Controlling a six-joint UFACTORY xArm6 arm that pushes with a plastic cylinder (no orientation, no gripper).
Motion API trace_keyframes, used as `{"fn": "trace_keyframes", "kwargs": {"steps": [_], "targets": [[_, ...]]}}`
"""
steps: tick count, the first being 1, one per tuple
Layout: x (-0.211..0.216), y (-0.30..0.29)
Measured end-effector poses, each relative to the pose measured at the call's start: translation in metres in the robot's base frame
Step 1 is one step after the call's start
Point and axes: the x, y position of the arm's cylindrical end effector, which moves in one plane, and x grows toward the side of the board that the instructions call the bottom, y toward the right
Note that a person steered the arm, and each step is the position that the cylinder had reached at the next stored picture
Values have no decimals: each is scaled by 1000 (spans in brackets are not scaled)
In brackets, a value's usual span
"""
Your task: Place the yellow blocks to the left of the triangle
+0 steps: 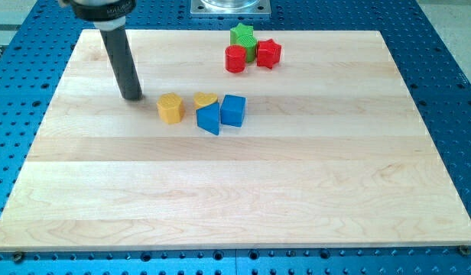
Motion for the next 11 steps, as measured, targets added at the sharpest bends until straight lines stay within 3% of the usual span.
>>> {"fn": "trace_keyframes", "kwargs": {"steps": [2,7,8,9,11], "targets": [[20,69],[21,75],[21,33],[62,1],[54,62]]}}
